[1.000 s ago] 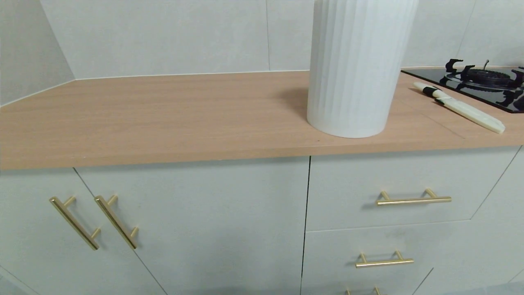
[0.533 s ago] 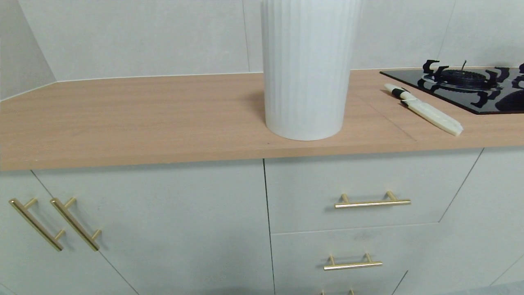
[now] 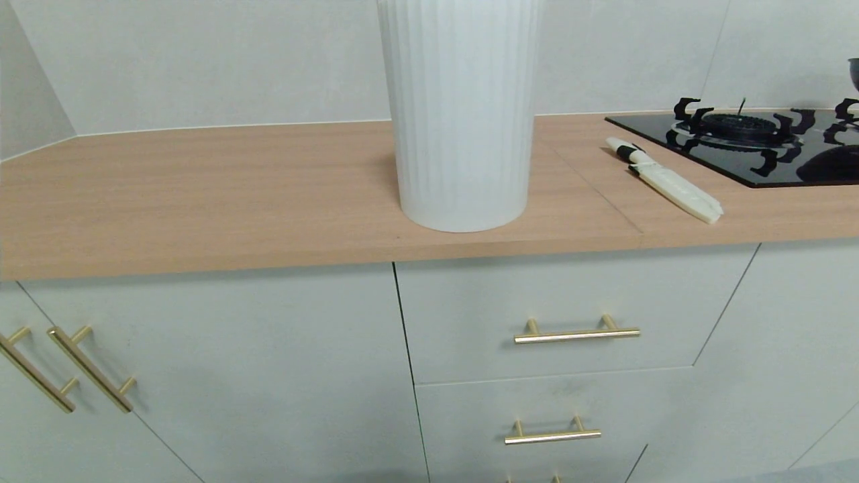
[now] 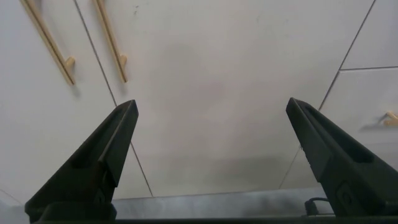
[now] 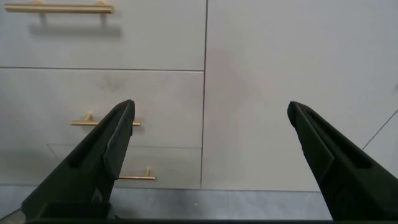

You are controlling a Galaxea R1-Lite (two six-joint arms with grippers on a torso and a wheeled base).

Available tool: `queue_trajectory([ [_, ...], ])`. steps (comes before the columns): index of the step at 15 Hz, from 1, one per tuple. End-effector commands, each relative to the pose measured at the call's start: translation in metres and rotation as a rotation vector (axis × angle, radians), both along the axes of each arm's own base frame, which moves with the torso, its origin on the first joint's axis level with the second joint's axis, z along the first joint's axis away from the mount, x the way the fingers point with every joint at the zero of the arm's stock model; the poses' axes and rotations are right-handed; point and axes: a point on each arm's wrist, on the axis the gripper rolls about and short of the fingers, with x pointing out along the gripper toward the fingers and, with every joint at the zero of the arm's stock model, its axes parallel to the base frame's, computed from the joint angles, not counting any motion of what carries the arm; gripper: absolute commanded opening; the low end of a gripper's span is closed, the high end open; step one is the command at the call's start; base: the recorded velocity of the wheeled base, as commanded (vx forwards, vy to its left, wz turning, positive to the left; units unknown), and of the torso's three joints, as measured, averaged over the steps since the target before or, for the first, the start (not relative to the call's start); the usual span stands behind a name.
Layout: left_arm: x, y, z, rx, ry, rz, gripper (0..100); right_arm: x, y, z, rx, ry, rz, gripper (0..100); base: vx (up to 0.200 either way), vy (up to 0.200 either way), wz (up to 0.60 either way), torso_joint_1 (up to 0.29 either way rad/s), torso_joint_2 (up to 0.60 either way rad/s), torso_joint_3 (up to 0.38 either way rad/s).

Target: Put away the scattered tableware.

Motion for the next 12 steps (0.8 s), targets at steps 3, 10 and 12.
queue_trajectory([
  [3,0.0000,0.0000,0.0000,0.000,0.000,0.000,100,0.0001,0.0000,0.0001,0.000,0.001,0.001,100,0.200,0.000,0.00,-0.002,0.00,0.012],
  [10,0.0000,0.0000,0.0000,0.000,0.000,0.000,100,0.0001,0.0000,0.0001,0.000,0.001,0.001,100,0.000,0.000,0.00,0.000,0.00,0.000],
  [12,0.0000,0.0000,0.0000,0.000,0.000,0.000,100,0.0001,0.0000,0.0001,0.000,0.001,0.001,100,0.000,0.000,0.00,0.000,0.00,0.000],
])
